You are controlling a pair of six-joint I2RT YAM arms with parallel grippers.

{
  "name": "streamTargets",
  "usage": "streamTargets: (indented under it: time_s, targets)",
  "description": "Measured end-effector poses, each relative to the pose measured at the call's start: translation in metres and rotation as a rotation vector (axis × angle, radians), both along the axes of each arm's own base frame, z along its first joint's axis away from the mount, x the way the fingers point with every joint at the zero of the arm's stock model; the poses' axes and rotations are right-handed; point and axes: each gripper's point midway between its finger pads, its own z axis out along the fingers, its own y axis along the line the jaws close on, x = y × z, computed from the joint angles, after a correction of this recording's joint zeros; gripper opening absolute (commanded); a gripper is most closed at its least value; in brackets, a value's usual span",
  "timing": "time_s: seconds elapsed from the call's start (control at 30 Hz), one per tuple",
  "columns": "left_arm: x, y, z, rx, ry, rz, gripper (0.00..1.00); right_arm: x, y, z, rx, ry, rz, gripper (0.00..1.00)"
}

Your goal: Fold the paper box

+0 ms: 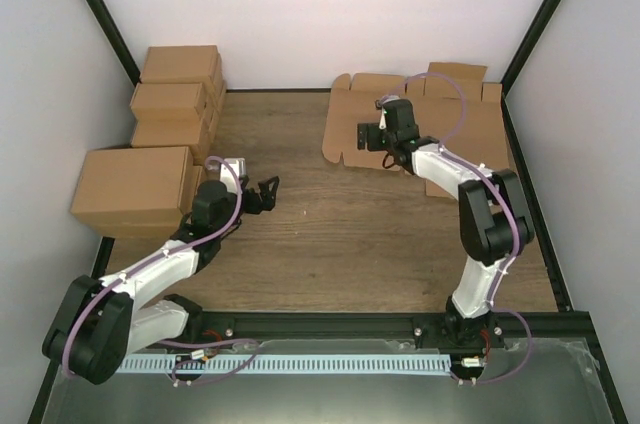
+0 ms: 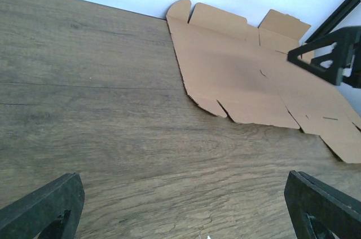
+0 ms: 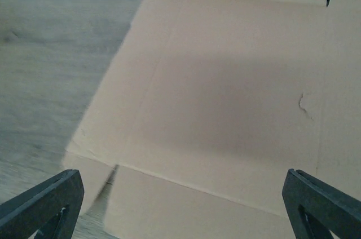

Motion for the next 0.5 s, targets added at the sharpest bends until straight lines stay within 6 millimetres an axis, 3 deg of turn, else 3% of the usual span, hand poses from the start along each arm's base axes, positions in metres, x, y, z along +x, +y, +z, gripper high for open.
streamTargets:
  time_s: [0.07, 0.2, 0.4, 0.5]
  targets:
    - [0.0, 0.0, 0.0, 0.0, 0.0, 0.001, 1.0, 0.008, 0.001, -0.013, -0.057, 0.027, 0.011, 1.0]
    - [0.001, 0.001, 0.0, 0.002, -0.001, 0.007, 1.0, -0.002, 0.008, -0.041, -0.157, 0.099, 0.107, 1.0]
    - [0.001, 0.001, 0.0, 0.002, -0.001, 0.006, 1.0, -0.018, 0.046, -0.058, -0.299, 0.097, 0.365, 0.94]
    - [0.0, 0.0, 0.0, 0.001, -0.001, 0.002, 1.0, -0.028, 0.074, -0.07, -0.411, 0.079, 0.488, 0.91]
